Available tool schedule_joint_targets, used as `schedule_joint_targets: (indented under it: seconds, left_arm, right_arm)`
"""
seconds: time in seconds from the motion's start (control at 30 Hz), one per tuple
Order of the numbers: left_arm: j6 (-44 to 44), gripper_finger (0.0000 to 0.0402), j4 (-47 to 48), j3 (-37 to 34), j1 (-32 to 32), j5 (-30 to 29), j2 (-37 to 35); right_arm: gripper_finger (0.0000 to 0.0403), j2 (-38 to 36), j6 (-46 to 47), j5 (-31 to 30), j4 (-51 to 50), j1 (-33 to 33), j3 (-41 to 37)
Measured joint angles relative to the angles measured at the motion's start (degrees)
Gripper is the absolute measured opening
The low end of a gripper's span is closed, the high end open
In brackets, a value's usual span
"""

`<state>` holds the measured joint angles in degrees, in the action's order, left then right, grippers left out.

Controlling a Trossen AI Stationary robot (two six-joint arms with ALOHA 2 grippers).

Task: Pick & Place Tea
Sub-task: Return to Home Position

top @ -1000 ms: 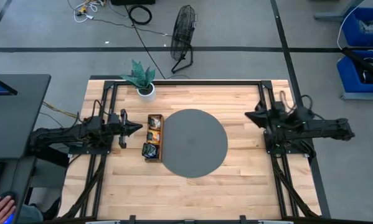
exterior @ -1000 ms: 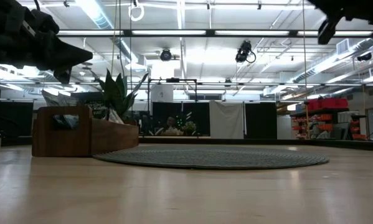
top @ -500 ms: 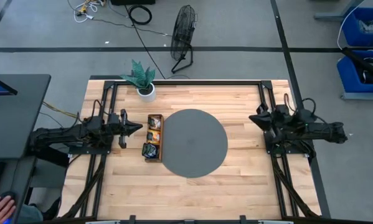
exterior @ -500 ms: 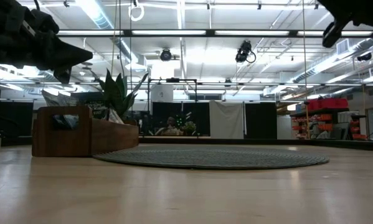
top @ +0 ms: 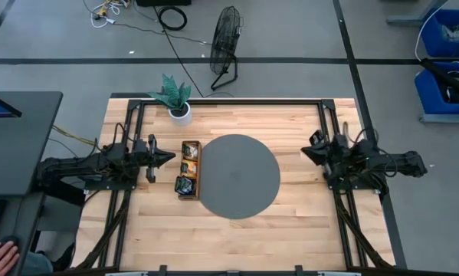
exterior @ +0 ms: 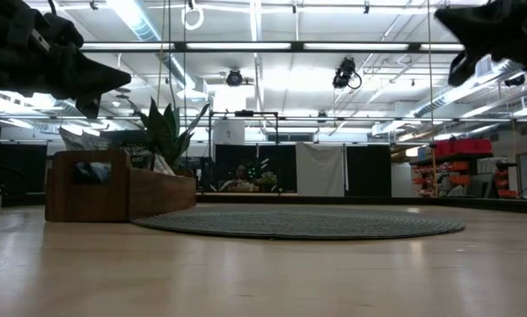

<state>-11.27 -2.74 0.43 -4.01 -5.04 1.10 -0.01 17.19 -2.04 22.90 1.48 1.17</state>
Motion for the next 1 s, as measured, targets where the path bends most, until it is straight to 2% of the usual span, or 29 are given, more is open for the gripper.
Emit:
schedule_joint_targets:
  seconds: [0.23, 0.33, 0.47, 0.7, 1.0]
  left_arm:
    - [-0.02, 0.0003, 0.0, 0.0, 0.0, 0.01, 0.0]
    - [-0.04, 0.0003, 0.0, 0.0, 0.0, 0.0, 0.0]
    - [-0.04, 0.0003, 0.0, 0.0, 0.0, 0.0, 0.0]
    - [-0.02, 0.0003, 0.0, 0.0, 0.0, 0.0, 0.0]
    - [-0.04, 0.0003, 0.0, 0.0, 0.0, 0.0, 0.0]
  right_arm:
    - [0.0, 0.0, -2.6, -2.85, -17.77, -0.02, -0.07]
    - [0.0, 0.07, -3.47, -1.7, -22.74, -0.06, -0.09]
    - [0.0, 0.99, -4.83, 2.42, -22.83, -0.04, -0.11]
    - [0.0005, 2.95, -9.08, 2.38, -22.97, -0.07, -0.11]
    - [0.0035, 3.04, -5.69, 2.55, -22.97, -0.07, -0.09]
